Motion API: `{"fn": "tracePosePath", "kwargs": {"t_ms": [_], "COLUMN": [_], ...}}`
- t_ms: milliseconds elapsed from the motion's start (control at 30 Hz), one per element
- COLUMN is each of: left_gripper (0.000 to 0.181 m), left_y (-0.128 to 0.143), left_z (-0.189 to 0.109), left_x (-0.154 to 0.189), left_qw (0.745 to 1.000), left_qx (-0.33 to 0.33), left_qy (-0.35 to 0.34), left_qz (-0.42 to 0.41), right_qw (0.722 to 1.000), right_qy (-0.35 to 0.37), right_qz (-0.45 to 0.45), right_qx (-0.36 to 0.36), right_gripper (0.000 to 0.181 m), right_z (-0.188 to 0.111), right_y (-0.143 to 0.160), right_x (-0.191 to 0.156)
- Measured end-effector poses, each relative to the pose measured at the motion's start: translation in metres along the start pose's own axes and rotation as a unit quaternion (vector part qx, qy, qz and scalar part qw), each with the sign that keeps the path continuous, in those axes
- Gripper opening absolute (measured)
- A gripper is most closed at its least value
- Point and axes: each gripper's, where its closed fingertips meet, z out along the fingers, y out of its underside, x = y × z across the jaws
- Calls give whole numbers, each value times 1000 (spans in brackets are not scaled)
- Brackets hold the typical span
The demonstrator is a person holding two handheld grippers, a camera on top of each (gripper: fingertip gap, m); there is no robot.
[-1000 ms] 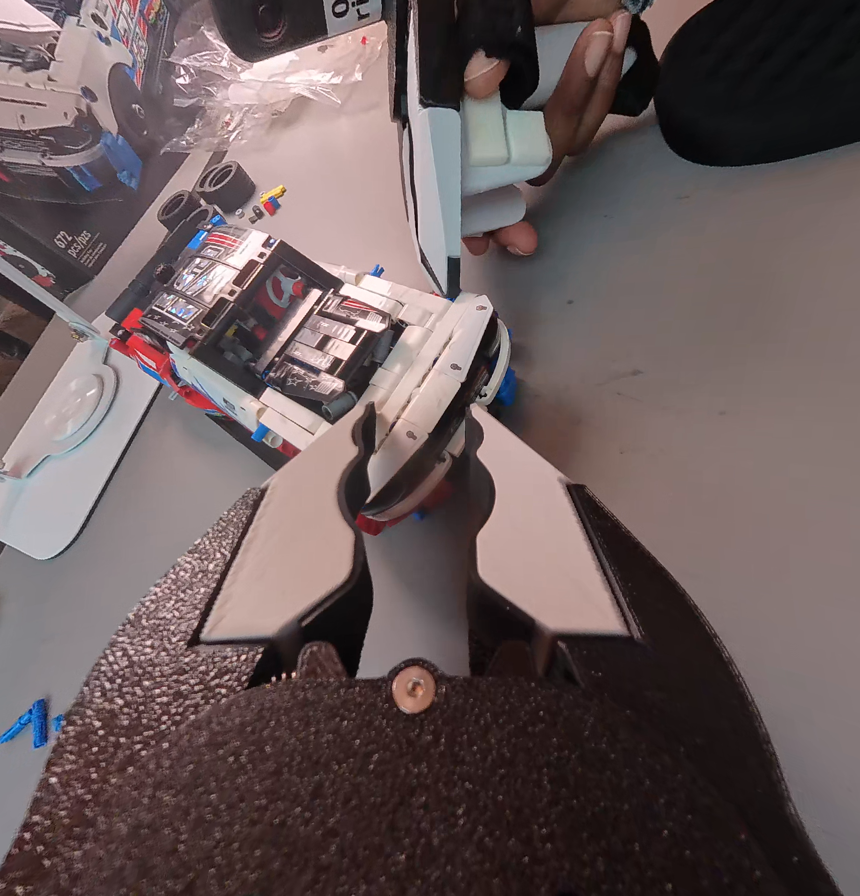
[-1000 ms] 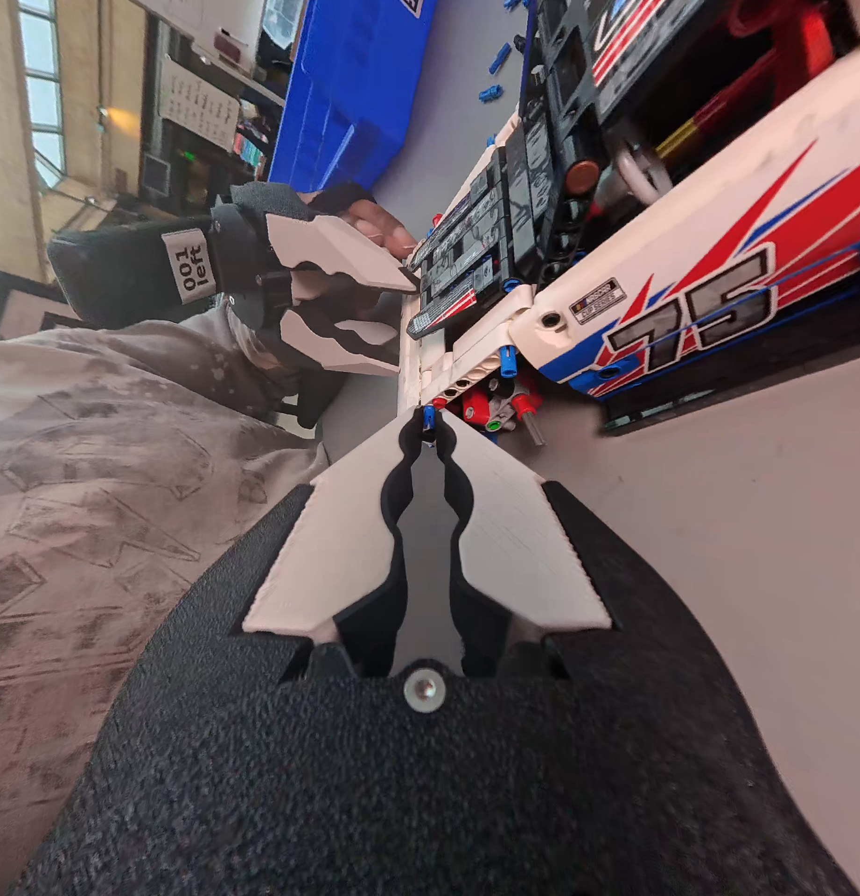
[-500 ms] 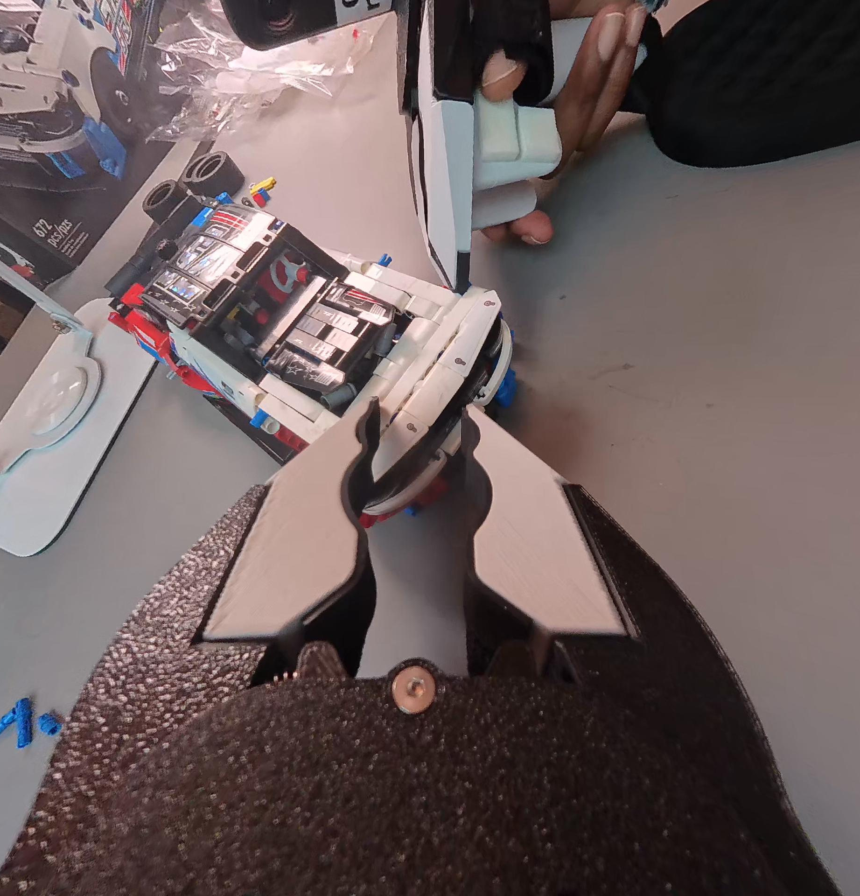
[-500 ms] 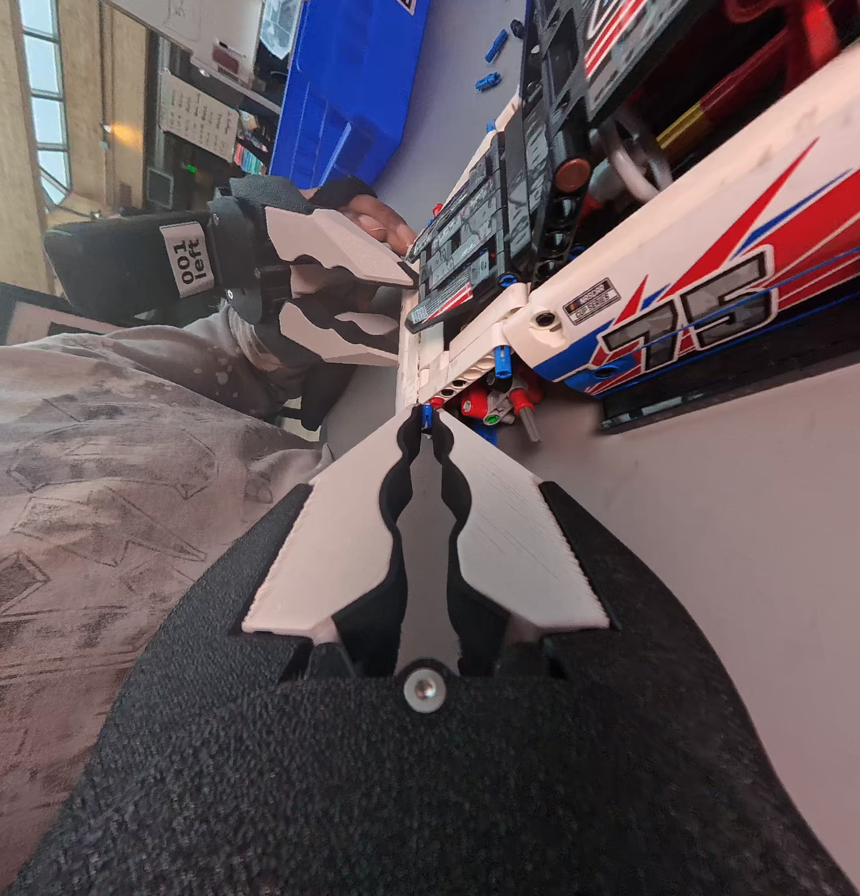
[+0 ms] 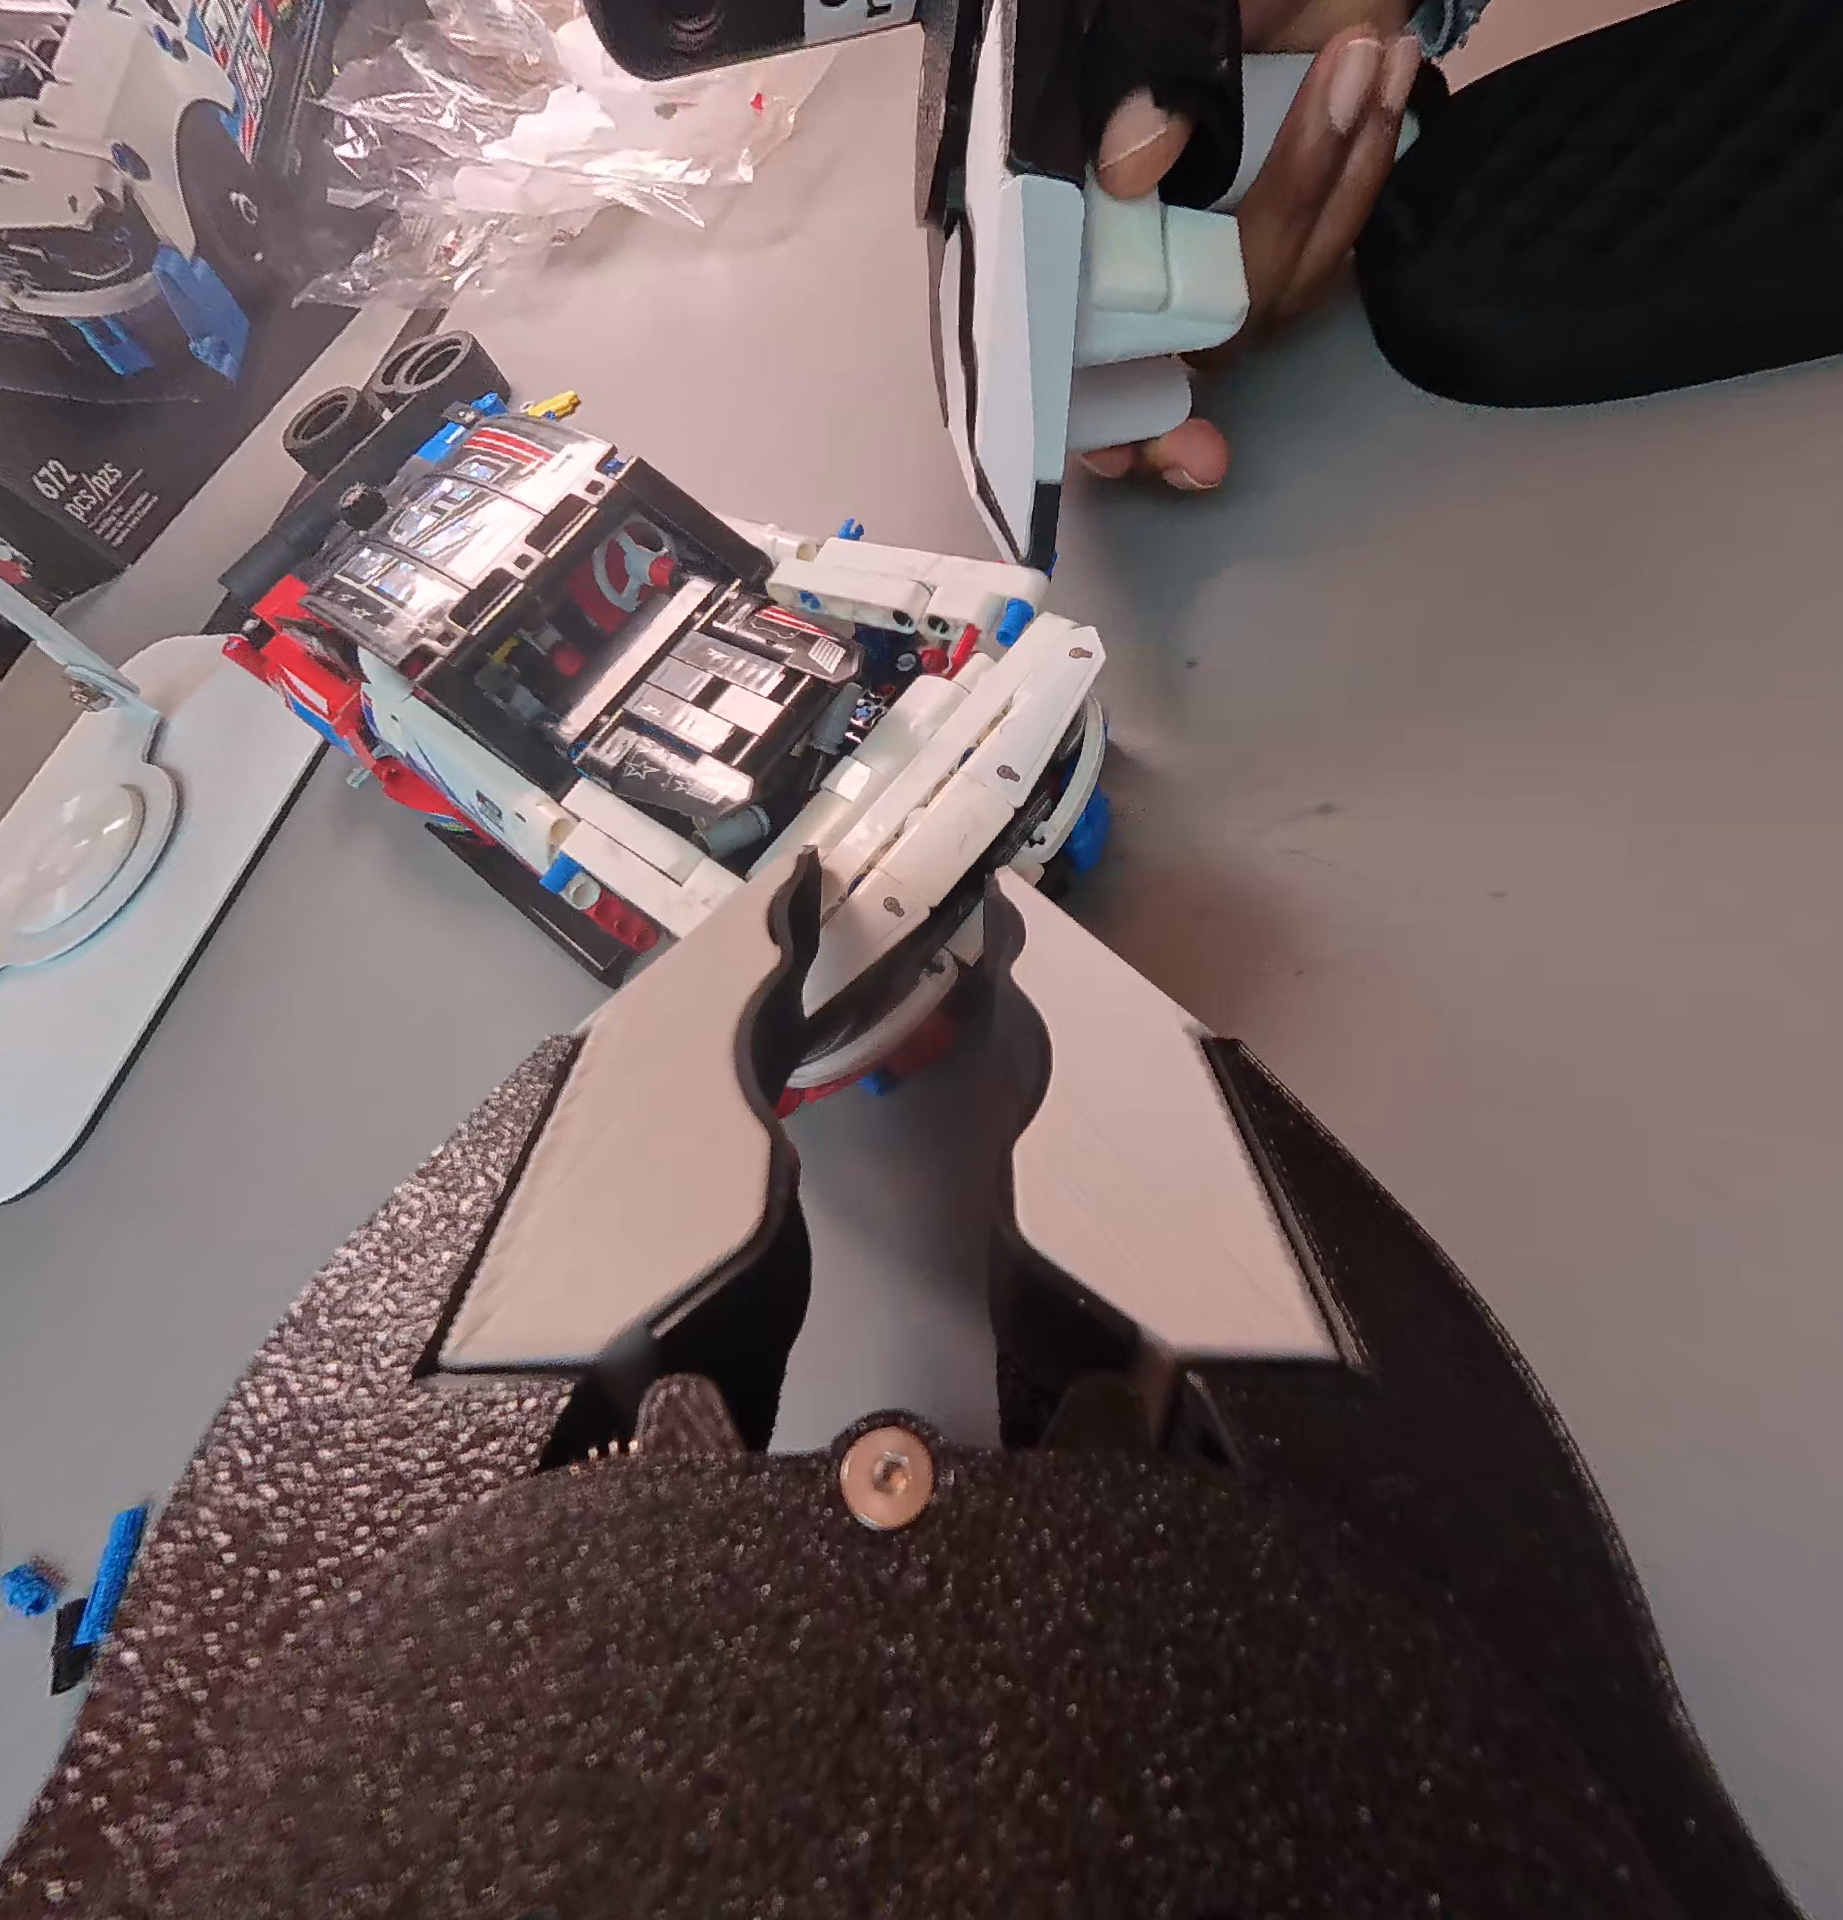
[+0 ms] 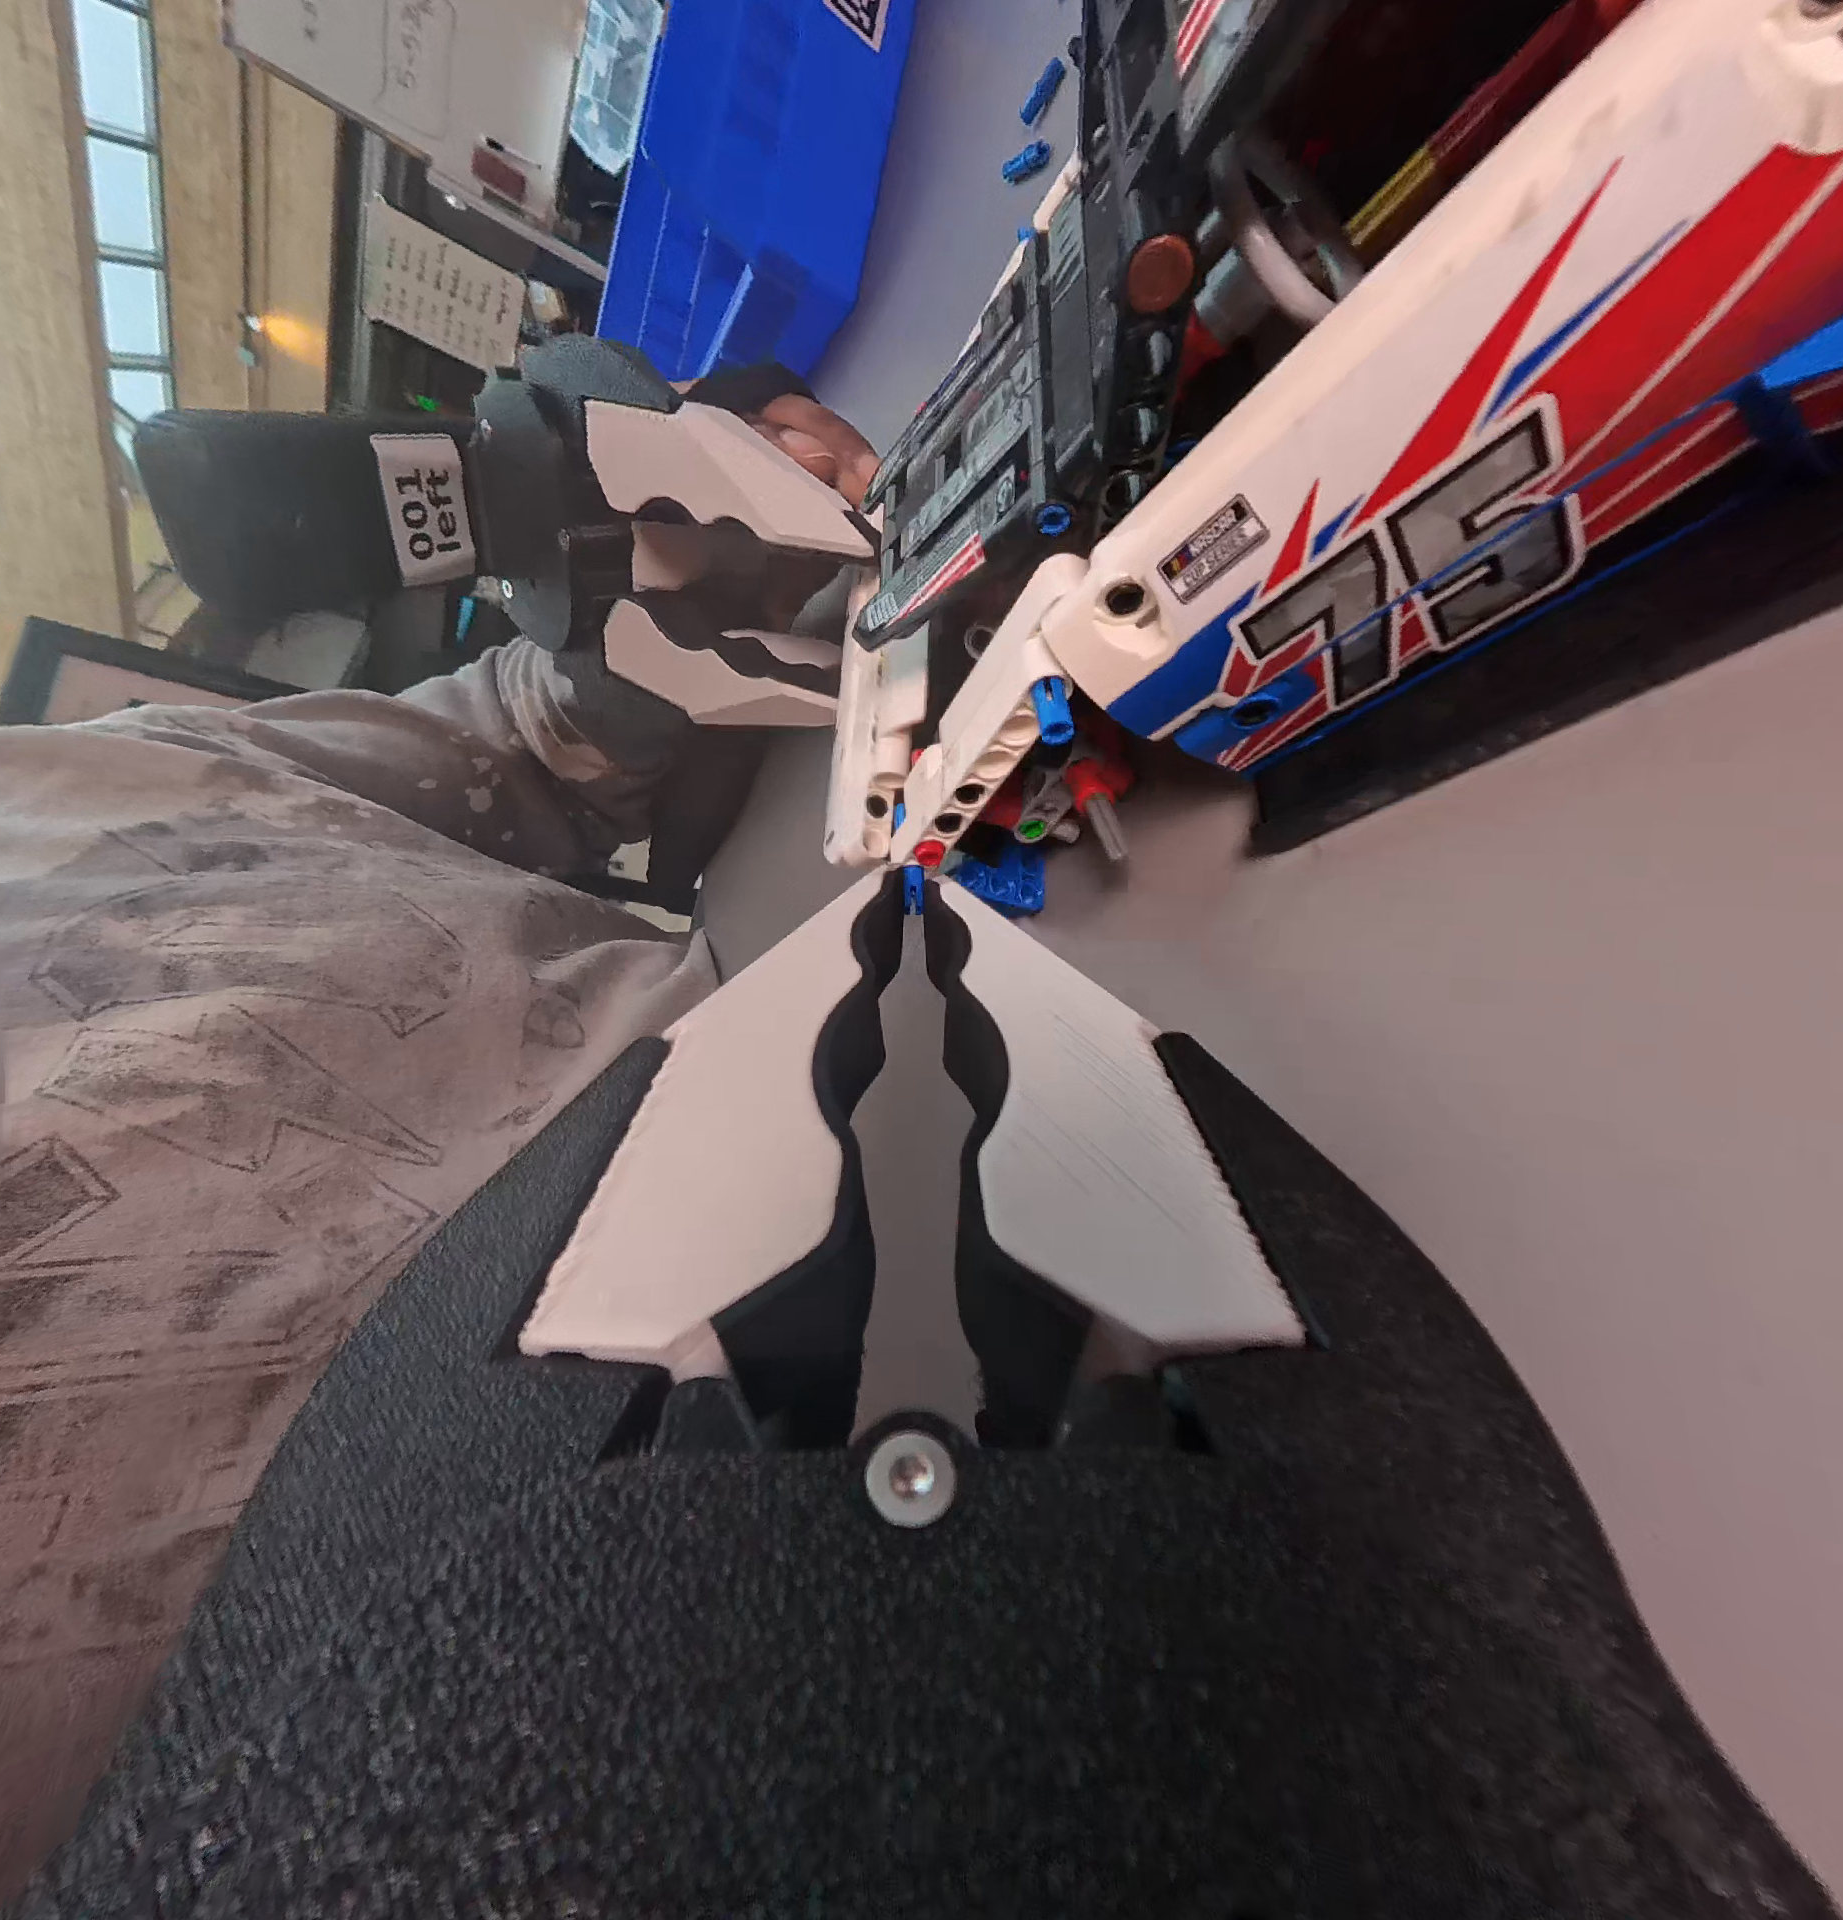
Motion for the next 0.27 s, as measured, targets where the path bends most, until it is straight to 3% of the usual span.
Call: {"fn": "tracePosePath", "kwargs": {"t_ms": [33,267], "left_gripper": [30,31], "left_y": [0,-6], "left_z": [0,5], "left_x": [0,5], "left_qw": [1000,1000], "left_qx": [0,1], "left_qy": [0,9], "left_qz": [0,-8], "right_qw": [1000,999], "right_qy": [0,31], "right_qz": [3,-38], "right_qx": [5,11], "right_gripper": [2,2], "right_z": [-3,-4], "right_y": [1,-2], "right_x": [0,-8]}}
